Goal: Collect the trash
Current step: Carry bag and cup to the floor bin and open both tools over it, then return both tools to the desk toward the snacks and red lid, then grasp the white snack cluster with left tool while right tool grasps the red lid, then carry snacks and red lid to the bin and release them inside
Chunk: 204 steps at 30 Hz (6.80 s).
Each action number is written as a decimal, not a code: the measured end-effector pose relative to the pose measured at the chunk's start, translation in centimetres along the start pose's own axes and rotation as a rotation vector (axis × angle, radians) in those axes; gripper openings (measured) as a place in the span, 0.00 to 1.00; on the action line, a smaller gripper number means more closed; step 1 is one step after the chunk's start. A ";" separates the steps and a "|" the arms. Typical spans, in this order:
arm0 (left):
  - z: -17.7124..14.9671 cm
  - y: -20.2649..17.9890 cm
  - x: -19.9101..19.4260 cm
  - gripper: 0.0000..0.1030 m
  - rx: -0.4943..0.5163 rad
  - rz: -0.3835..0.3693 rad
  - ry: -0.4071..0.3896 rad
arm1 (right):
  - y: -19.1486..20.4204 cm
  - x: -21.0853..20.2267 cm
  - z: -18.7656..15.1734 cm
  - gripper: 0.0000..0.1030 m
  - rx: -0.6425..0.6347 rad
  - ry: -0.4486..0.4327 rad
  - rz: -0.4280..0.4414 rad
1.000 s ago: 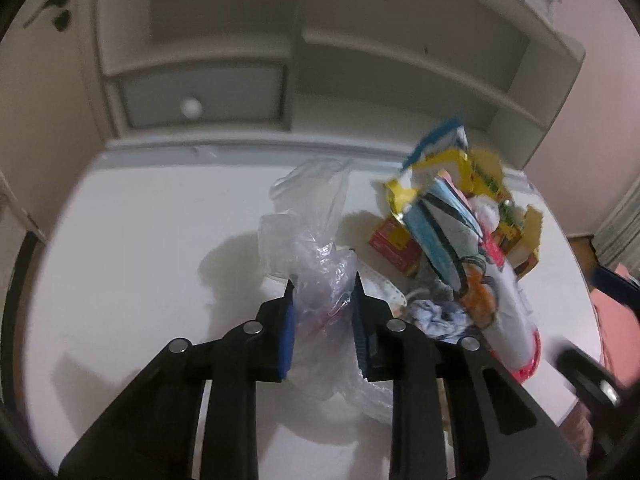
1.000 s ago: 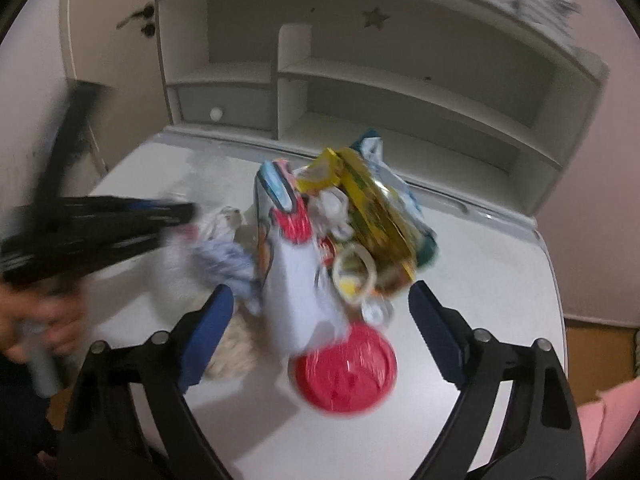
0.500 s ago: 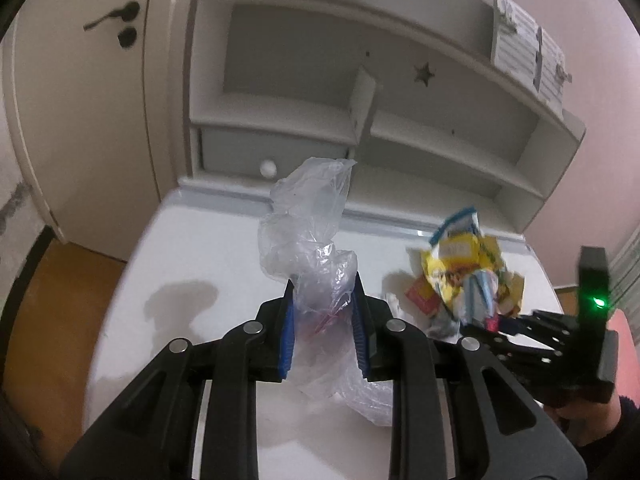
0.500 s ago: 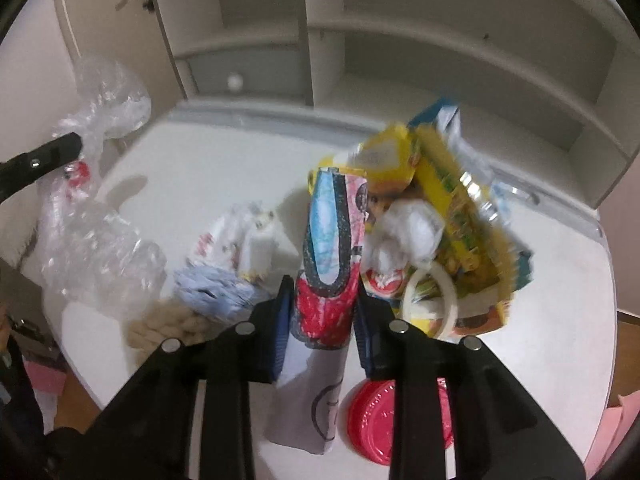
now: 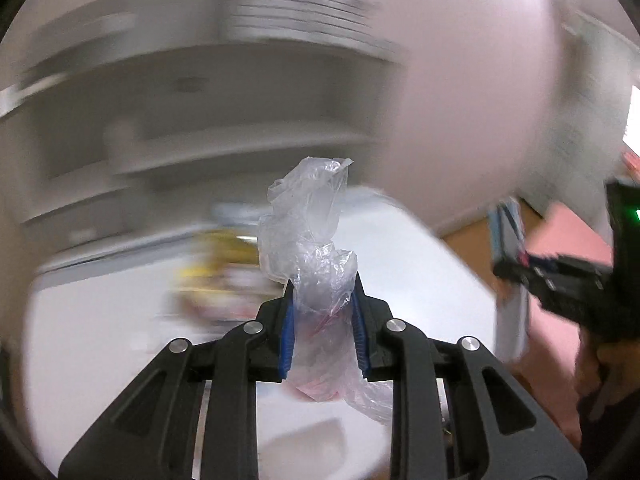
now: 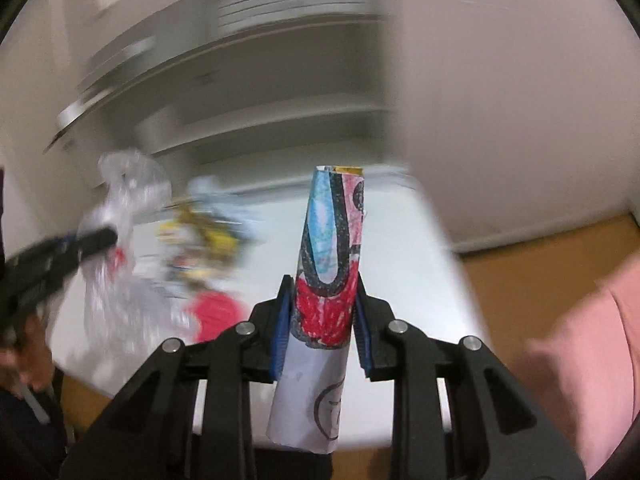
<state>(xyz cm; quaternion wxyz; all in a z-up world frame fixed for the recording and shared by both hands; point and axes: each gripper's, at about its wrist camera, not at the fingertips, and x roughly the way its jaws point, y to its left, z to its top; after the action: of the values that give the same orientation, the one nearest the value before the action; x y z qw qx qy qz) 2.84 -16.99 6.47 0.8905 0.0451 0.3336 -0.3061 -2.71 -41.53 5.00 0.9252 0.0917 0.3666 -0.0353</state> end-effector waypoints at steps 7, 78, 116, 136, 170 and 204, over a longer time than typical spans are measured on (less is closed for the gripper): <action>-4.1 -19.8 7.0 0.23 0.296 -0.302 0.065 | -17.3 -6.1 -10.4 0.27 0.306 0.018 -0.304; -9.1 -5.6 3.7 0.90 0.154 0.096 0.039 | -3.8 3.0 -6.2 0.82 0.089 0.045 0.068; -14.7 18.4 -0.6 0.90 -0.253 0.345 0.158 | 16.7 15.4 -3.9 0.77 -0.257 0.173 0.090; -12.8 15.9 2.8 0.32 -0.187 0.400 0.222 | 12.6 12.1 -4.9 0.77 -0.189 0.167 0.088; -13.4 -30.0 18.1 0.32 0.471 -0.329 0.307 | -28.0 6.7 -27.0 0.77 0.543 0.365 -0.366; -20.9 -37.1 27.5 0.34 0.546 -0.455 0.487 | -33.7 1.5 -31.4 0.86 0.737 0.294 -0.376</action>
<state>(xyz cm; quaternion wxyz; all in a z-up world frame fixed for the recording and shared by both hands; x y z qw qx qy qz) -14.12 -55.18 -22.18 0.6510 0.2754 0.4422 -0.5521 -27.13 -68.44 -23.31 0.7460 0.3513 0.4677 -0.3183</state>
